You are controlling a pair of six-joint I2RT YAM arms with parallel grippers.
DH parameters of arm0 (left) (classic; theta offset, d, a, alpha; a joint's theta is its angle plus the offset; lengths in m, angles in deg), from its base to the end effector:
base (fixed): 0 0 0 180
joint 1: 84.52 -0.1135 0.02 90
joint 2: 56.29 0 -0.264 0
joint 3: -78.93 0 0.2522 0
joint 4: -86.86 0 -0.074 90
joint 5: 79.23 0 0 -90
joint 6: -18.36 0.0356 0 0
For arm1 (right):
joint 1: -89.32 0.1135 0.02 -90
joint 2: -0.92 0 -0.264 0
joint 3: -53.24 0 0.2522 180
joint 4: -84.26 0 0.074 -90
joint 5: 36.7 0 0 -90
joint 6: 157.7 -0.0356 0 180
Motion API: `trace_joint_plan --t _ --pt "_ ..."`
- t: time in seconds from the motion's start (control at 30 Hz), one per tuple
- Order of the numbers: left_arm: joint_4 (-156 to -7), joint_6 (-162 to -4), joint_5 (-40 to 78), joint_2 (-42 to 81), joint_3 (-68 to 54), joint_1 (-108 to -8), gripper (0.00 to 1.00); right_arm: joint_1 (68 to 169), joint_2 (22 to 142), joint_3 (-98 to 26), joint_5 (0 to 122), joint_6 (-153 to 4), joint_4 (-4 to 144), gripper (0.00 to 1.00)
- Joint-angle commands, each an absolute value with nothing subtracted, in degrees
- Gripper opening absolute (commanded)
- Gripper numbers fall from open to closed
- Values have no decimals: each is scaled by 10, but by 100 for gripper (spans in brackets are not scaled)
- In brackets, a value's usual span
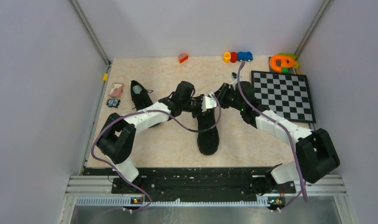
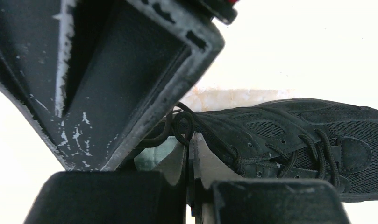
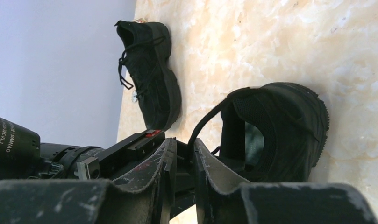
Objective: Tie the shoes
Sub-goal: Wrap the shoelace around the shoelace.
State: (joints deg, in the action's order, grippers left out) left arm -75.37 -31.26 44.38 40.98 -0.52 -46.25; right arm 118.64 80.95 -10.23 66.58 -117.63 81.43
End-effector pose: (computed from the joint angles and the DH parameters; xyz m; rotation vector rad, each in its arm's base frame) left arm 0.2844 -0.2495 0.2379 1.5924 1.4263 -0.6179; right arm 0.2737 0.1631 0.2656 0.2022 2.0652 1.1194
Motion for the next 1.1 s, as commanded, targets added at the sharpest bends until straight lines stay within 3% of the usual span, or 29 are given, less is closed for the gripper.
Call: trace_joint_plan --t 0.0,0.2,0.27,0.37,0.43,0.63,0.83,1.07 --pt "-781 -319 461 395 -12 -461 0 1176 807 -141 661 -1119 814 22" --pt "-808 -346 454 369 23 -461 0 1126 846 -157 716 -1088 802 21" --pt "-827 -359 450 356 43 -461 0 1114 858 -161 722 -1085 800 31" --pt "-853 -380 447 339 70 -464 0 1102 870 -160 743 -1068 801 63" --pt "-870 -398 449 326 86 -469 0 1098 876 -156 762 -1048 804 70" --pt "-893 -430 460 303 114 -477 0 1073 883 -81 845 -1073 913 73" --pt "-906 -435 462 293 129 -478 0 1064 881 29 848 -1192 1079 74" --pt "-914 -435 466 286 138 -479 0 1065 931 120 863 -1342 1334 68"
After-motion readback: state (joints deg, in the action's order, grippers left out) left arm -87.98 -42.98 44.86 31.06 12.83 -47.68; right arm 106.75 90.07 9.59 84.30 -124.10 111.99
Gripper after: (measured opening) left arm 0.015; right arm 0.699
